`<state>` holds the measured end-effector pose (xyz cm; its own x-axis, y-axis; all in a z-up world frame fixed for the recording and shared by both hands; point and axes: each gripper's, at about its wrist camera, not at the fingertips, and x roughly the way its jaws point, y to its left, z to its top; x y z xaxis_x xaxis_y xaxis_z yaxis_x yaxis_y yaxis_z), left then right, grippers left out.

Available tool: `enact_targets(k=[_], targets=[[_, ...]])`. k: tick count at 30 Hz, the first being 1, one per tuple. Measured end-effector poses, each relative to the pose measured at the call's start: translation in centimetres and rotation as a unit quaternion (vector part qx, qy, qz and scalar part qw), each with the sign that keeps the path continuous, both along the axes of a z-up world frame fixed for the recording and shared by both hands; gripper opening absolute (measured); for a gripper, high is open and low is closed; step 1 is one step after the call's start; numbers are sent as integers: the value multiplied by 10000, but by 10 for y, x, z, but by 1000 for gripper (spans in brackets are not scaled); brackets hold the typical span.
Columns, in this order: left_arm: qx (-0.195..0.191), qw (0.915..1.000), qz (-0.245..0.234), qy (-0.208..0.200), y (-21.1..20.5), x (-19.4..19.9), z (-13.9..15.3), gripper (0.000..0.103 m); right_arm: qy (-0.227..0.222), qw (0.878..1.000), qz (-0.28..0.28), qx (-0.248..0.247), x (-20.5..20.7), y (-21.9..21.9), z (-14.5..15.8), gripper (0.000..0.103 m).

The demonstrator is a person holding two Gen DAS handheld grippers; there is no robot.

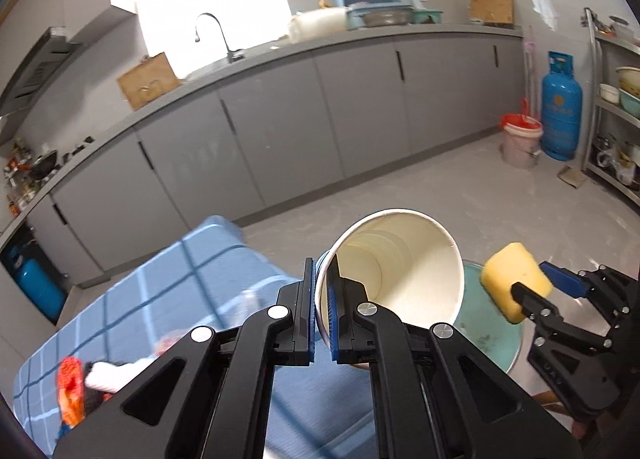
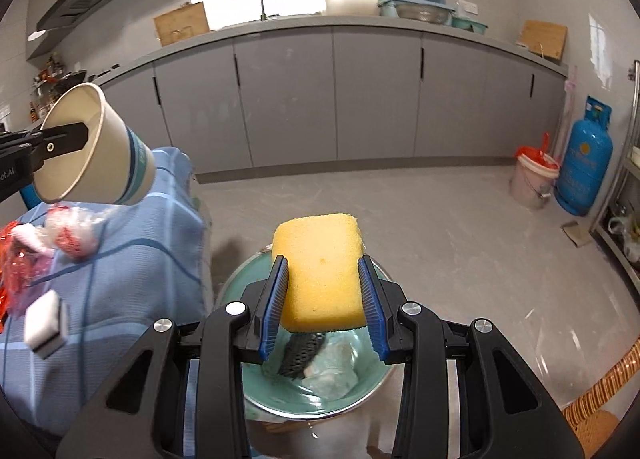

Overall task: Collect trash
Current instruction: 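Carry the cup and sponge to the green basin and open both grippers, then return both tools to the table over the red plastic bag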

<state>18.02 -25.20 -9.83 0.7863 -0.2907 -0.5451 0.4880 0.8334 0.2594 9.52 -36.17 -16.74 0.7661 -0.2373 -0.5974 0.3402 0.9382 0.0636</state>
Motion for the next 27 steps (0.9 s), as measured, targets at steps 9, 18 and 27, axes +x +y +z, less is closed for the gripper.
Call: enact_targets(k=[9, 18, 27], targets=[[17, 9983, -469, 337, -43, 5, -28, 8, 110, 9998, -147, 114, 5, -27, -24, 40], [174, 9991, -270, 266, -43, 15, -35, 74, 57, 9991, -231, 357, 7, -37, -40, 60], [119, 9997, -163, 126, -26, 14, -19, 83, 40, 9985, -343, 434, -3, -33, -32, 67]])
